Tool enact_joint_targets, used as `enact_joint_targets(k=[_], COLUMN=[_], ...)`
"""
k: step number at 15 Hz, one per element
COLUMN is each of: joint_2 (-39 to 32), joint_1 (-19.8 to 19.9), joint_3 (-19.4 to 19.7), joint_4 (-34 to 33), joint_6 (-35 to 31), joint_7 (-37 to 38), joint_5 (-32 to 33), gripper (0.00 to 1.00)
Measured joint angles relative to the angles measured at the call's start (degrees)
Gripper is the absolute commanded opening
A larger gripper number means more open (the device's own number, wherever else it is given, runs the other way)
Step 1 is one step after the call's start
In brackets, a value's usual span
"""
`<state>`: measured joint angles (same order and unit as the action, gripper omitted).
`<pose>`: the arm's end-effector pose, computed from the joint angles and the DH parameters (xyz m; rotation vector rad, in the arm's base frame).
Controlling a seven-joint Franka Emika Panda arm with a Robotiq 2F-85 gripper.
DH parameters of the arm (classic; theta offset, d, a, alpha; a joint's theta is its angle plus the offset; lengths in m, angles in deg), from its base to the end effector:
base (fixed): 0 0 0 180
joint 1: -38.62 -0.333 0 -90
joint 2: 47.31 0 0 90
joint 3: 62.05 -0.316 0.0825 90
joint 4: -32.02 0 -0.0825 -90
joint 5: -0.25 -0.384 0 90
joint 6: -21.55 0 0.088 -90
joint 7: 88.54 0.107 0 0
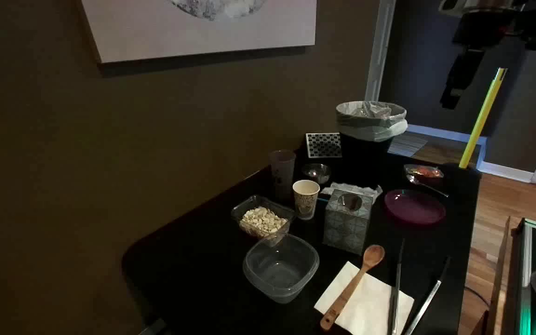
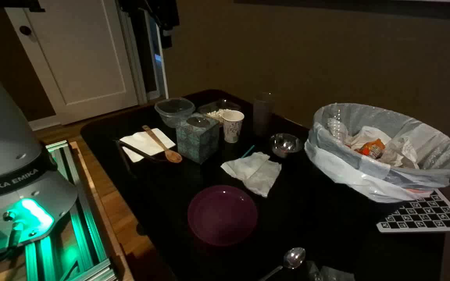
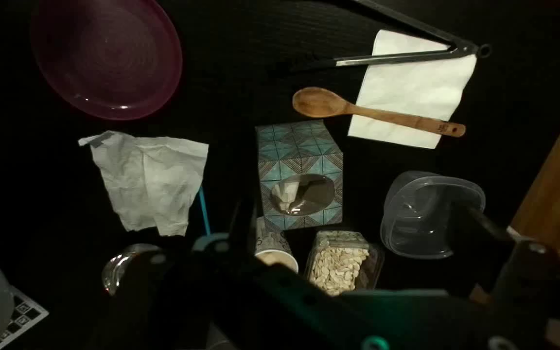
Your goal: Pour the contents of the paper cup into the plastic cup
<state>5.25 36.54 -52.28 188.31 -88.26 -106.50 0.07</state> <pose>0.2897 -0.0394 0.4792 -2.9978 -0.3582 -0.1865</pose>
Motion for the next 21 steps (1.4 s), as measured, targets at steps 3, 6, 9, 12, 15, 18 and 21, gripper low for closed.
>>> enact_joint_targets(k=[3,6,9,12,15,18,21], joint_2=[-0.01,-0.01,-1.18,-6.17,-13.12,-16.37,-16.38], joint_1=[0.0,0.01,0.9,1.39,1.38,1.32,1.32], joint_3=[0.0,-0.01,0.49,2.51,3.43,3.41,3.41], joint_4=[0.0,-0.01,1.48,2.64,2.67,2.3,2.12], joint_6=[0.0,0.0,-3.36,-14.28,-24.1,-25.97,-25.97], joint_7=[0.0,0.0,-0.03,-1.57,-2.08,-2.08,-2.08], joint_5=[0.0,0.0,0.45,0.76,0.72,0.71,0.71], gripper=[1.0,1.0,1.0,1.0,1.0,1.0,1.0])
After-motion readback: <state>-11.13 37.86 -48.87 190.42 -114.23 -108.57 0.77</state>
